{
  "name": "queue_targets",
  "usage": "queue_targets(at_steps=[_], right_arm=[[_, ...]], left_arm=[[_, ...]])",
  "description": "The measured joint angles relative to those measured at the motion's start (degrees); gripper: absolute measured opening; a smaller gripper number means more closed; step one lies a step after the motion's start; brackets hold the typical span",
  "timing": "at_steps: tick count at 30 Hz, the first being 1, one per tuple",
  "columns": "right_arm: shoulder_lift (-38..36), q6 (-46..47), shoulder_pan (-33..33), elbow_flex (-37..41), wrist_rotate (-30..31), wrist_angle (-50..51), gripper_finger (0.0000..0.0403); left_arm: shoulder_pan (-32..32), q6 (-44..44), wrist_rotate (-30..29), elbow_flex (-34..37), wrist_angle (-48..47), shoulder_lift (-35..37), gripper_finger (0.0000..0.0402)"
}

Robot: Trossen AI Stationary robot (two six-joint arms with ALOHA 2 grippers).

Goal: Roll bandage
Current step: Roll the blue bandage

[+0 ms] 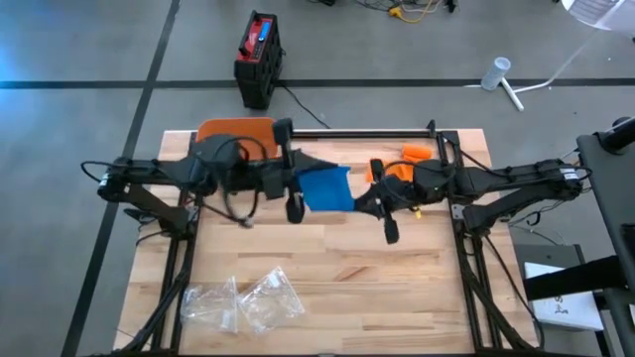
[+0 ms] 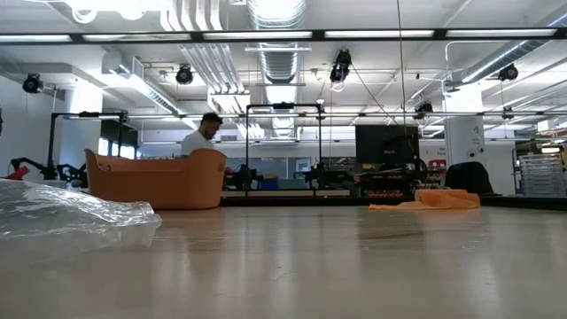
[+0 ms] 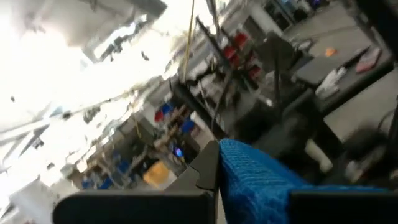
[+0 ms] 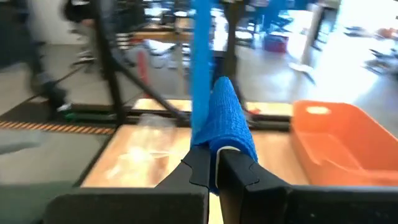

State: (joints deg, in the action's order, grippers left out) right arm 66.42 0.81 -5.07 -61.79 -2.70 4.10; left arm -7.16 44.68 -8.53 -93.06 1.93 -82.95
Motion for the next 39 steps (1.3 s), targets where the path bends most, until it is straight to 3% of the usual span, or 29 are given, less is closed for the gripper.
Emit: queue_targets(at_steps=[4, 8, 14, 19, 26, 32, 39], right_arm=[[0.14, 4.67, 2.03, 0.03, 5.35, 0.07, 0.0003], [0.12, 5.66, 3.95, 0.03, 6.99, -0.01, 0.0003], [0.12, 6.2, 4.34, 0.03, 7.86, -0.15, 0.0003], [-0.43, 7.14, 6.04, 0.03, 11.23, -0.91, 0.0003], [-0.37, 3.58, 6.64, 0.03, -3.46, -2.88, 0.0003], [-0.32, -2.07, 5.69, 0.03, -9.15, -1.55, 0.0003], [0.39, -4.94, 4.74, 0.01, -15.78, -1.59, 0.0003]], left_arm=[[-3.64, 1.99, -0.08, 0.02, -0.77, 0.94, 0.0], [-6.89, 4.04, -0.7, 0.09, -3.02, 1.03, 0.0], [-10.94, 7.12, -10.61, 0.11, -3.63, 1.24, 0.0], [-14.67, 7.17, -10.73, 0.11, -7.87, 1.24, 0.0], [-14.85, 9.4, -19.15, 0.2, -8.46, 1.66, 0.0], [-11.6, 9.25, -18.38, 0.2, -7.97, 3.39, 0.0], [-3.48, 4.08, -14.18, 0.2, -7.62, 4.21, 0.0]])
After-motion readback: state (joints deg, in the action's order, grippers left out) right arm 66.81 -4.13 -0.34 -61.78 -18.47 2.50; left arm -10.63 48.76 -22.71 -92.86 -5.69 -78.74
